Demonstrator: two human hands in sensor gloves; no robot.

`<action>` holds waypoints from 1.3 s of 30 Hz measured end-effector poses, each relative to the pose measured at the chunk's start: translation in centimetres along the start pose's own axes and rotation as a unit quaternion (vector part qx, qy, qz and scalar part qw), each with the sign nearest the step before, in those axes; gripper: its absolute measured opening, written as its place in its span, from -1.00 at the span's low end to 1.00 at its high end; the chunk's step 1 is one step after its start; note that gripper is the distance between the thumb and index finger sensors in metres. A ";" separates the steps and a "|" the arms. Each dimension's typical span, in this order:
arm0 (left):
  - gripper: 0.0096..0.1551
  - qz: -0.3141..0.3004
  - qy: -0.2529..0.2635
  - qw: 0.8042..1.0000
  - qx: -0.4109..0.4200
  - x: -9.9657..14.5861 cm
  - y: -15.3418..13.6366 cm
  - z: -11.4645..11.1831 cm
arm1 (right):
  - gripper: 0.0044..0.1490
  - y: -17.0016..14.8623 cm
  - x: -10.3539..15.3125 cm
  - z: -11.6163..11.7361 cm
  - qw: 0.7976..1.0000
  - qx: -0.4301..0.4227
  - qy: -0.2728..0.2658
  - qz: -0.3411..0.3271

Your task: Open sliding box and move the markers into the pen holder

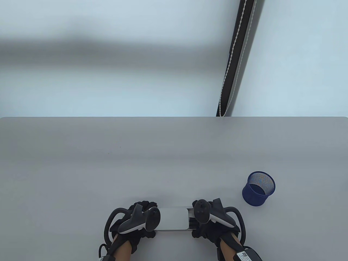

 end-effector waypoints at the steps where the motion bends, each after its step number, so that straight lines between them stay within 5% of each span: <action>1: -0.01 0.001 -0.001 1.000 0.000 0.0 -0.1 0.0 | -0.05 0.0 0.0 0.0 1.000 -0.001 0.002 0.001; 39: -0.03 0.041 -0.052 0.998 0.003 1.0 -2.4 -0.5 | 0.01 -0.1 0.2 -0.1 0.998 -0.027 0.048 -0.010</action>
Point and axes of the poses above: the tracker on the back of each hand, its own y axis roughly to the thumb side, its own x axis roughly from the fingertips to the wrist, z = x × y, the point moved 4 cm from there along -x, roughly from the wrist to the fingertips, and after that the axes turned 9 degrees about -z, right-handed, at the moved point
